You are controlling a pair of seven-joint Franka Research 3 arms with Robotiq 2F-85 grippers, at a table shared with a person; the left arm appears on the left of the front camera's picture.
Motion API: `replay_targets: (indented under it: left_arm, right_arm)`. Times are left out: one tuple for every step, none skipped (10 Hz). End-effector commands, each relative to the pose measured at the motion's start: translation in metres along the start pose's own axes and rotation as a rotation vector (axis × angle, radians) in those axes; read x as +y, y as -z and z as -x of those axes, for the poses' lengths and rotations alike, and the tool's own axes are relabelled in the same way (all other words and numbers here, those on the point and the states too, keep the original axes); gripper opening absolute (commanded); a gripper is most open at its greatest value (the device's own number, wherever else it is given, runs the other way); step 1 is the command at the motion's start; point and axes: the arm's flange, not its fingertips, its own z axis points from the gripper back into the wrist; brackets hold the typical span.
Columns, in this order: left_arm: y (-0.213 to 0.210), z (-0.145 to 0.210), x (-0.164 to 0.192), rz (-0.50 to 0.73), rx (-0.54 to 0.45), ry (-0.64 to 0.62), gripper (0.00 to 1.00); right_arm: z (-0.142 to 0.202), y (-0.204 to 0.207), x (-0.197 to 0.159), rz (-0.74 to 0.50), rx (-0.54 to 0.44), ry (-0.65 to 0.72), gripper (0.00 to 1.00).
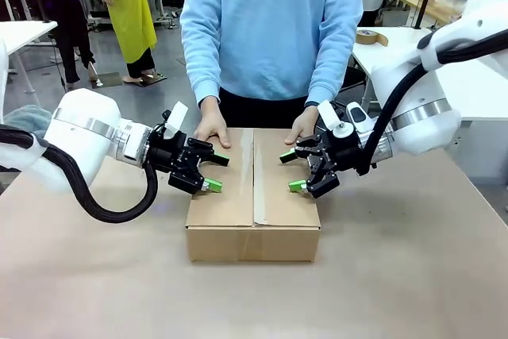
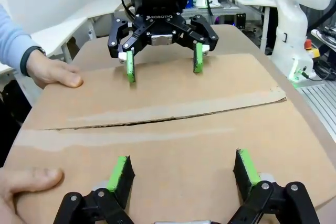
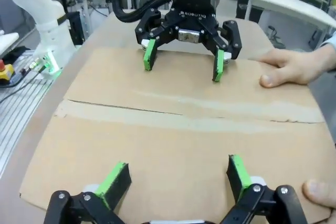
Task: Pack the gift set into the box.
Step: Press and hold the closed box until the human finishes sealing it.
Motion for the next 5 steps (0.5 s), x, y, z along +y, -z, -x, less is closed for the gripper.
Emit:
replay_targets:
  left_arm:
    - [0.0012,-0.0011,-0.0022,0.005,0.002,0.012,1.00]
    - [0.0012,-0.0011,-0.0022,0.005,0.002,0.012,1.00]
    - [0.0012,-0.0011,-0.0022,0.005,0.002,0.012,1.00]
    - [0.0012,-0.0011,-0.0022,0.005,0.002,0.012,1.00]
    - [0.0012,-0.0011,-0.0022,0.005,0.002,0.012,1.00]
  right_arm:
    - [-0.0013,-0.0046,0.0007,0.013,0.007,-0.045,1.00]
    - [-0.0013,-0.0046,0.0007,0.013,0.007,-0.045,1.00]
    - [-0.0013,-0.0046,0.0007,0.013,0.007,-0.045,1.00]
    - [-0.0013,-0.0046,0.0007,0.013,0.007,-0.045,1.00]
    - [-0.0013,-0.0046,0.0007,0.013,0.007,-0.045,1.00]
